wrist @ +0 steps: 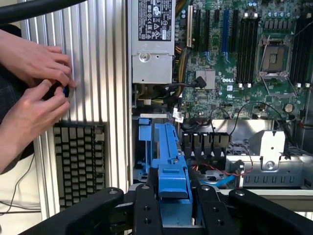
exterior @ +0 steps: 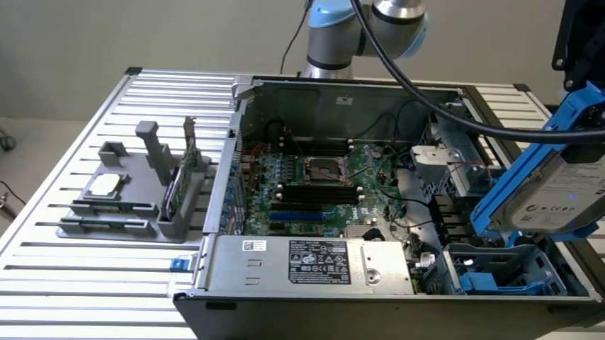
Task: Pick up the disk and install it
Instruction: 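Pick up the disk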
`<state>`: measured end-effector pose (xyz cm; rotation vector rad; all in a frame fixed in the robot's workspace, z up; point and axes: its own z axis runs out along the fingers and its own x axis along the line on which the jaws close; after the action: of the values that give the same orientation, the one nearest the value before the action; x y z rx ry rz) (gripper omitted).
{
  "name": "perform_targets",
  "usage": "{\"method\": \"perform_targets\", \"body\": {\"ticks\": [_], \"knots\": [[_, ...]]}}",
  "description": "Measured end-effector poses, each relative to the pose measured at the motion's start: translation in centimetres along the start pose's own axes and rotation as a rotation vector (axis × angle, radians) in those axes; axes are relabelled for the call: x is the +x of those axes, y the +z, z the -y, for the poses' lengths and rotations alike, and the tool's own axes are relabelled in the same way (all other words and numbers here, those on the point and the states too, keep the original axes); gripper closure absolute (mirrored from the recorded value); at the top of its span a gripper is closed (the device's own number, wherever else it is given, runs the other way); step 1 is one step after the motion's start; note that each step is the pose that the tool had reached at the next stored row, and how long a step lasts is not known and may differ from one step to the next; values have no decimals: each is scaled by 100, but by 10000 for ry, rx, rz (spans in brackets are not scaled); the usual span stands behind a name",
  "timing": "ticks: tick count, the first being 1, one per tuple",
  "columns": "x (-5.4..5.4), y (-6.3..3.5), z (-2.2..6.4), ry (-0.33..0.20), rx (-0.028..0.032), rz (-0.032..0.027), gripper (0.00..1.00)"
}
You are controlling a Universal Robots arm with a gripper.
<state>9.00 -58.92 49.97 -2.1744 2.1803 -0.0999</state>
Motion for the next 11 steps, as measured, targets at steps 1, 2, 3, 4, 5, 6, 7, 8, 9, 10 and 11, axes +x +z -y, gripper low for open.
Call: {"method": "perform_targets", "body": {"ticks": [1,2,3,4,5,6,7,8,9,10,11], "knots": [[1,12,-1,-8,12,-1,67],[2,25,-2,-16,24,-3,67],[3,37,-3,-24,37,-6,67],[3,49,-4,-33,51,-9,67],[4,61,-5,-42,64,-13,67],[4,72,-6,-51,76,-17,67],[4,84,-7,-60,87,-22,67],[5,97,-9,-71,97,-25,67],[5,111,-10,-82,107,-29,67],[5,124,-11,-92,114,-32,67],[5,139,-12,-105,119,-34,67]]}}
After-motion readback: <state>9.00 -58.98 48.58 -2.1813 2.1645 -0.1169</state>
